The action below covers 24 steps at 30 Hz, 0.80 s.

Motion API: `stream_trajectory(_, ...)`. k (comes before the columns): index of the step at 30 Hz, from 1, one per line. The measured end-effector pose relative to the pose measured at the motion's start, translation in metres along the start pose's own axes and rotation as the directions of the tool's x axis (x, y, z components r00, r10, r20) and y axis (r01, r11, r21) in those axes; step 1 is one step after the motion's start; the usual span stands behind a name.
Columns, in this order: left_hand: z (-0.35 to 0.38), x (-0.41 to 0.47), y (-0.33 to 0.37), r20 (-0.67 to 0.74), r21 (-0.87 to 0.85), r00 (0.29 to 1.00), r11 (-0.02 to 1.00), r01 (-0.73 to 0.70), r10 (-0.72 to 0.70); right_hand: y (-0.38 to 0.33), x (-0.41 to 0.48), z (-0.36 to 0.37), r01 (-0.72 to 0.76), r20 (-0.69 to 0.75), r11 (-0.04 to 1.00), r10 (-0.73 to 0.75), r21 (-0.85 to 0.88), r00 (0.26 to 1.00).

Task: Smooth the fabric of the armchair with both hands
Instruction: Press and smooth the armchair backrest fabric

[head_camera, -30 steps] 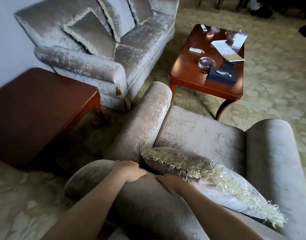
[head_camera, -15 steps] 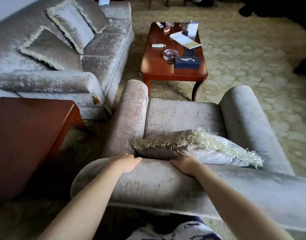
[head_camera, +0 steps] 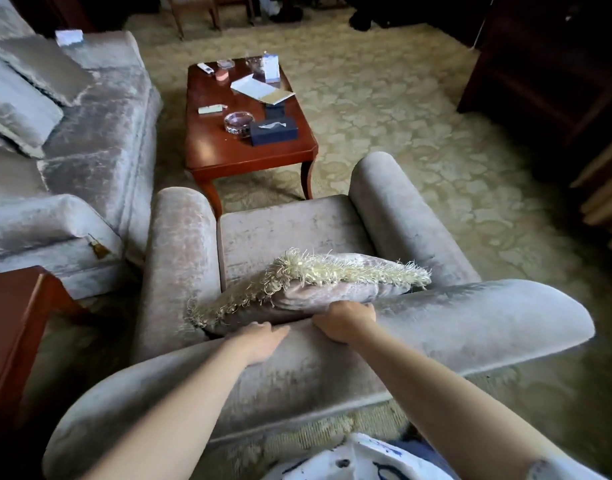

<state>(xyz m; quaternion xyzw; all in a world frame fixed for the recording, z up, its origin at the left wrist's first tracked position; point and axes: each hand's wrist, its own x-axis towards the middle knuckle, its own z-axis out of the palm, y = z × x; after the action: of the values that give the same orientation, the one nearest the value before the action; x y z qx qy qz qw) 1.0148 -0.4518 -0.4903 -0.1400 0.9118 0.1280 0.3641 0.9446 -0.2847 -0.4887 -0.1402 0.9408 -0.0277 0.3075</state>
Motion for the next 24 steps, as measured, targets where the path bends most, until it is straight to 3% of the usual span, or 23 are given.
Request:
stream_trajectory(4, 0.000, 0.007, 0.066, 0.031, -0.056, 0.998, 0.997, -0.046, 0.048, 0.062, 0.005, -0.015, 0.005, 0.061, 1.000, -0.005, 0.005, 0.998)
stream_trajectory(13, 0.009, 0.040, 0.216, 0.040, -0.092, 0.996, 0.993, 0.079, -0.076, 0.219, 0.037, -0.048, 0.033, 0.175, 0.999, -0.032, -0.005, 0.984)
stream_trajectory(16, 0.009, 0.058, 0.263, 0.028, -0.114, 0.998, 0.992, 0.058, -0.055, 0.255, 0.050, -0.056, 0.068, 0.192, 0.997, -0.060, -0.035, 0.980)
stream_trajectory(21, 0.016, 0.080, 0.325, -0.014, 0.013, 1.000, 1.000, 0.024, -0.024, 0.284, 0.051, -0.061, 0.087, 0.245, 0.995, -0.076, -0.037, 0.967)
stream_trajectory(24, 0.016, 0.092, 0.344, 0.036, 0.121, 0.999, 0.993, 0.009, -0.013, 0.290, 0.048, -0.063, 0.098, 0.234, 0.995, -0.090, -0.026, 0.968)
